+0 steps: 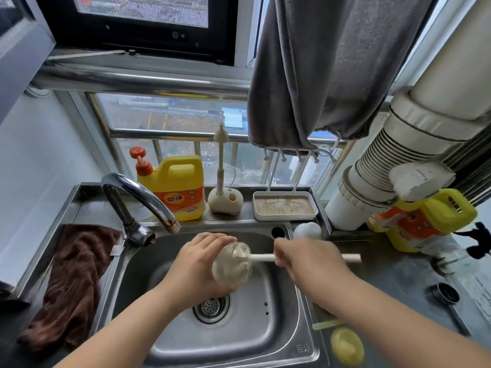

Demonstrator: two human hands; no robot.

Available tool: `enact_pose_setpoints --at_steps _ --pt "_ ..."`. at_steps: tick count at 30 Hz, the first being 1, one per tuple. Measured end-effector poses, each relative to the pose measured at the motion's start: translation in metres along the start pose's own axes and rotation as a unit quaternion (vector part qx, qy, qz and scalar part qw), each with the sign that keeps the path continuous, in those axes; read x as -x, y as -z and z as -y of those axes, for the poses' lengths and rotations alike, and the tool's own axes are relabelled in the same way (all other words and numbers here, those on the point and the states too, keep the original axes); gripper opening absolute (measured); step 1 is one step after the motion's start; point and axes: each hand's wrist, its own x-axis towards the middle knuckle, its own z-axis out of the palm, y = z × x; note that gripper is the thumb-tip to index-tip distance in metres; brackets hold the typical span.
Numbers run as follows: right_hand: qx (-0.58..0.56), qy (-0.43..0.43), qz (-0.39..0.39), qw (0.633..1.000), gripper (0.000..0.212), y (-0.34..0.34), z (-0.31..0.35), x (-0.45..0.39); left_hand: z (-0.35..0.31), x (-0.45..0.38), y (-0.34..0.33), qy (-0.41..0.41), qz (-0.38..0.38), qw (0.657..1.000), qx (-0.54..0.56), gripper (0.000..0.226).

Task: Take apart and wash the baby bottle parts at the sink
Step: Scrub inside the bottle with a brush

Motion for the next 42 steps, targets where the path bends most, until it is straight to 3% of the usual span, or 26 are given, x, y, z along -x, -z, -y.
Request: enact_pose_setpoints --at_steps 3,5,7,8,11,14,16,19,21,25,30,36,39,42 --pt "0.105 0.04 -0.096 0.989 0.037 -0.002 0.0 0.001 -0.003 -0.002 0.002 0.012 -0.015 1.0 0.012 0.076" --pt "0.065 0.022 -0.064 0.996 0.021 -0.008 0.004 0.005 -0.002 -0.003 0.002 -0.024 -0.034 0.999 -0.034 0.074" --pt "-0.063 -0.03 0.06 0.996 0.004 -0.011 0.003 0.01 0.001 -0.001 0.001 -0.05 -0.053 0.995 -0.069 0.073" --pt "-0.128 -0.039 0.101 0.986 0.009 -0.014 -0.002 0.01 0.003 0.0 0.001 -0.057 -0.062 0.993 -0.081 0.074" --pt "-0.318 -0.07 0.221 0.919 0.023 -0.01 -0.01 0.011 0.006 0.0 0.004 -0.068 -0.075 0.991 -0.093 0.082" --pt "-0.418 -0.106 0.274 0.86 0.027 -0.009 -0.012 0.015 0.007 -0.001 0.006 -0.071 -0.069 0.99 -0.098 0.085" --pt "-0.393 -0.116 0.245 0.879 0.021 -0.012 -0.01 0.015 0.006 0.002 0.004 -0.07 -0.064 0.991 -0.098 0.084" --pt "-0.251 -0.134 0.142 0.948 0.009 -0.013 -0.012 0.01 0.003 0.005 -0.001 -0.062 -0.058 0.992 -0.09 0.079" --pt "-0.183 -0.142 0.083 0.969 0.004 -0.007 -0.013 0.008 0.002 0.006 -0.004 -0.06 -0.057 0.992 -0.09 0.075" --pt "-0.088 -0.089 0.011 0.992 0.018 0.001 -0.012 0.008 0.0 0.006 -0.006 -0.047 -0.056 0.994 -0.083 0.072" --pt "-0.142 -0.037 0.088 0.985 0.02 -0.012 -0.011 0.015 -0.001 0.003 -0.004 -0.07 -0.077 0.99 -0.094 0.071" --pt "-0.303 -0.039 0.172 0.937 0.043 -0.017 -0.012 0.019 0.003 -0.002 0.0 -0.058 -0.071 0.99 -0.103 0.082" --pt "-0.311 -0.059 0.191 0.929 0.035 -0.017 -0.013 0.021 0.002 -0.001 -0.001 -0.055 -0.065 0.991 -0.101 0.075" --pt "-0.225 -0.078 0.146 0.96 0.017 -0.018 -0.019 0.016 -0.002 0.0 -0.002 -0.047 -0.056 0.994 -0.086 0.071"
